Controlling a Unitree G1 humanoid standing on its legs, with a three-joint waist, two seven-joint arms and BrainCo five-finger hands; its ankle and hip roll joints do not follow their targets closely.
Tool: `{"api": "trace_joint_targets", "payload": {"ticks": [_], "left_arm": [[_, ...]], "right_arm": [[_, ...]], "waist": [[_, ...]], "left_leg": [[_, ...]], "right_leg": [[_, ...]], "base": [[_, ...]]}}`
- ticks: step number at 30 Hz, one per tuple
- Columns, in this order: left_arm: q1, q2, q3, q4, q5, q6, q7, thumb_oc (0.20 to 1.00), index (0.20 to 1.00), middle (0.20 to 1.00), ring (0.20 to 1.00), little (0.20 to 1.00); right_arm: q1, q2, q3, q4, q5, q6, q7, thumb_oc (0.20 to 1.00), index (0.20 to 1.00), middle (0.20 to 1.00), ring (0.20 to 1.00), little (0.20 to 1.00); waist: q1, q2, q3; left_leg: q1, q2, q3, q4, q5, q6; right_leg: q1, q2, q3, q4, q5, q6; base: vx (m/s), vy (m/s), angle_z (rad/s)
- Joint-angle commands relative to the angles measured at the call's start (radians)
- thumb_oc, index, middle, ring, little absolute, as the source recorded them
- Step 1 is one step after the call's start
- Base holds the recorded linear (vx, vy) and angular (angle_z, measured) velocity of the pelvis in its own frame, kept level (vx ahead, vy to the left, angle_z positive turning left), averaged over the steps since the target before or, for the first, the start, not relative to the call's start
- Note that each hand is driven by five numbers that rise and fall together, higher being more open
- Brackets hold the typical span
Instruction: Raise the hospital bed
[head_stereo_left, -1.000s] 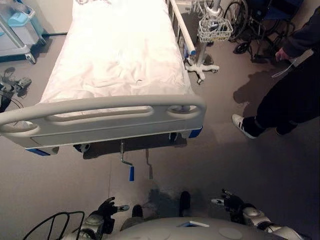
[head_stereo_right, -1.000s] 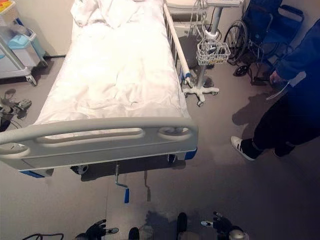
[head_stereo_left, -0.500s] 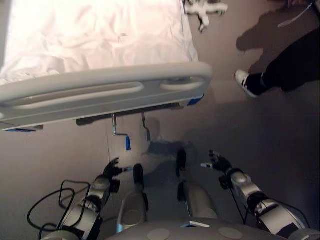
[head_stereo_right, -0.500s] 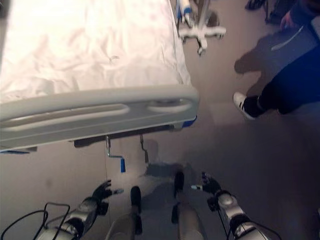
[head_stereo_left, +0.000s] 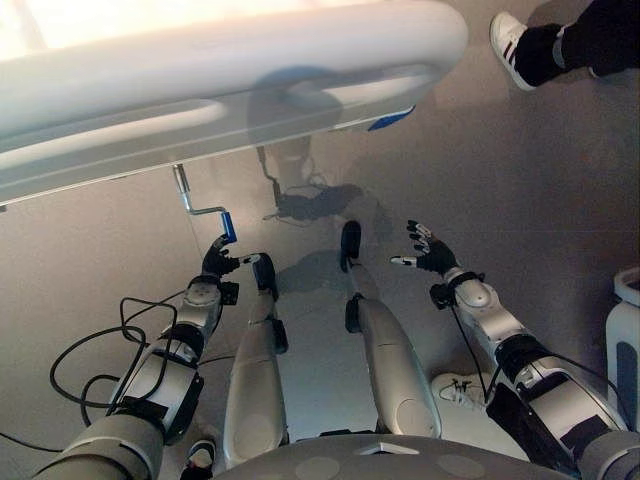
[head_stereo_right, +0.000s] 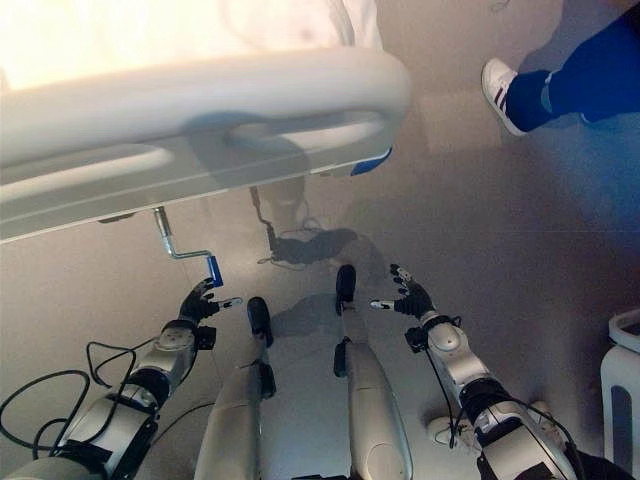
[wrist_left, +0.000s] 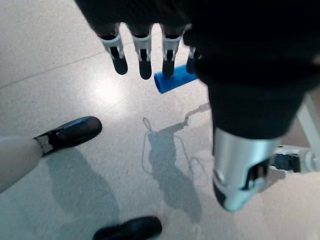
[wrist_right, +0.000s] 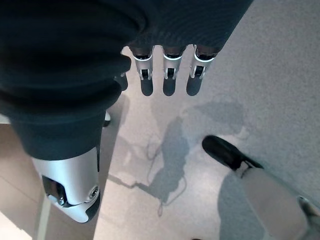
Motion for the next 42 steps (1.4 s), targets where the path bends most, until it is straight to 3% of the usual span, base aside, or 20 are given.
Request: {"api": "trace_joint_targets", "payload": {"ticks": [1,16,42], "left_arm": [[-0.027,0.037,0.000,-0.025,-0.035,-0.028,0.015,1.000,1.000,1.000,1.000,1.000],[-0.121,0.105,-0.001,-0.031,-0.069,-0.035,0.042,1.000,1.000,1.000,1.000,1.000],[-0.178,0.140,-0.003,-0.040,-0.079,-0.048,0.038,1.000,1.000,1.000,1.000,1.000]], "right_arm": [[0.005,-0.021,0.021,-0.079,0.017,-0.052,-0.026,1.000,1.000,1.000,1.000,1.000],[0.012,-0.050,0.022,-0.139,0.018,-0.075,-0.024,1.000,1.000,1.000,1.000,1.000],[0.045,-0.072,0.031,-0.186,-0.002,-0.089,0.013,1.000,1.000,1.000,1.000,1.000]], "waist": [[-0.003,0.008,0.003],[-0.025,-0.003,0.026],[-0.049,-0.015,-0.005]], "left_leg": [[-0.051,-0.032,-0.010,0.029,0.029,0.046],[-0.184,-0.032,-0.027,0.052,0.028,0.047],[-0.221,-0.029,-0.026,0.050,0.018,0.047]], "right_leg": [[0.004,0.007,0.006,0.181,-0.141,0.125],[-0.117,0.002,0.001,0.180,-0.120,0.130],[-0.152,0.012,0.008,0.158,-0.116,0.133]], "base": [[0.00,0.000,0.00],[0.00,-0.007,0.04],[0.00,0.000,0.00]]}}
